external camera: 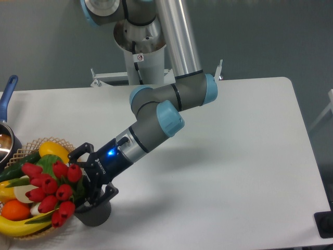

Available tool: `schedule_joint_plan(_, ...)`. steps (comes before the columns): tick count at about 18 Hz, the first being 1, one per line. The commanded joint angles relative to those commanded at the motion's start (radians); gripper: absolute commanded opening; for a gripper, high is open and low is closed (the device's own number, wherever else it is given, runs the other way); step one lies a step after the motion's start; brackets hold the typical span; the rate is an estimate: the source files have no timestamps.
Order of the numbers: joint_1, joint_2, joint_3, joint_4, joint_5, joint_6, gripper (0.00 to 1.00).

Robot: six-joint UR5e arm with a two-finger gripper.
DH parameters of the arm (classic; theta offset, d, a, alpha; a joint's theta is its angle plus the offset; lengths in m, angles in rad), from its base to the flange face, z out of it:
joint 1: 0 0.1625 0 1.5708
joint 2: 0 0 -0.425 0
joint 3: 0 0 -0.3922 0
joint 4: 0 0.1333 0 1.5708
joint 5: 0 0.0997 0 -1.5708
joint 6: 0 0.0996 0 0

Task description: Insert the flowers into the vase

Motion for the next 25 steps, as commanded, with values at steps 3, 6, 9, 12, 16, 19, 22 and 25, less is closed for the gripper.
schedule_joint_plan(3,0.015,0.025,-0.032,-0.002,0.005,0.002,0.99)
schedule_joint_plan(6,0.034,0.026,-0.035,-0.003,0.005,0.002,0.99)
schedule_joint_plan(9,0.066,0.052,-0.063,-0.005,0.006,0.000,1.00)
schedule_joint_plan(12,0.115,0.118,-0.130,-0.008,0.024,-0.003,1.00)
schedule_joint_plan(16,0.201,0.137,-0.146,-0.011,0.104,-0.003,1.00)
schedule_joint_plan(19,0.276,0.137,-0.120,-0.012,0.137,-0.005,1.00)
schedule_joint_plan(22,0.360,0.141,-0.106,-0.015,0.138,-0.008,1.00)
schedule_joint_plan(25,0.463,0.158,-0.077,-0.038,0.153,-0.008,1.00)
